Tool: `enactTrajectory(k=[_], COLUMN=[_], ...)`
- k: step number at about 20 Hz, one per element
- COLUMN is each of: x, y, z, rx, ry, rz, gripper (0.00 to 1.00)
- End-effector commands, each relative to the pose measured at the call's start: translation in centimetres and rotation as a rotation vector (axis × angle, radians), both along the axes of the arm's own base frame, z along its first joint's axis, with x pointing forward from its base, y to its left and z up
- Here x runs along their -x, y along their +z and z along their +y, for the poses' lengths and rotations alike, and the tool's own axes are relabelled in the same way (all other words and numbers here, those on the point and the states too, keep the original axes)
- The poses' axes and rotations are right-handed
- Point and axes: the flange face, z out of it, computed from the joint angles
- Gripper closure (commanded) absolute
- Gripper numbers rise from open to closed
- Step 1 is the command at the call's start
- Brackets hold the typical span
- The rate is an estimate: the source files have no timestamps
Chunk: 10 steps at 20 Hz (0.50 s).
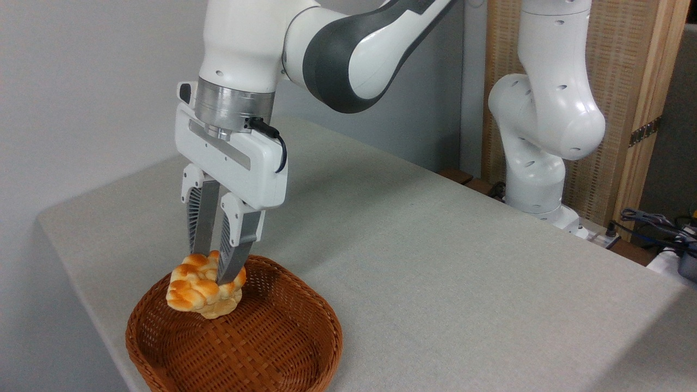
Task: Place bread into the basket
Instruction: 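Lower the roll into the basket beside the bun and open the gripper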
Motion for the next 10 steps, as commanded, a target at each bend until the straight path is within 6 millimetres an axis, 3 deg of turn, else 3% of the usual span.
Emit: enactTrajectory(k=[1,10], x=[0.0,1.7], y=[0.5,0.8], z=[0.2,-1.0], rx=[-0.009,-0.011], ry=[-0.004,-0.029], rz=[-0.008,0.123], gripper=[0.00,0.00])
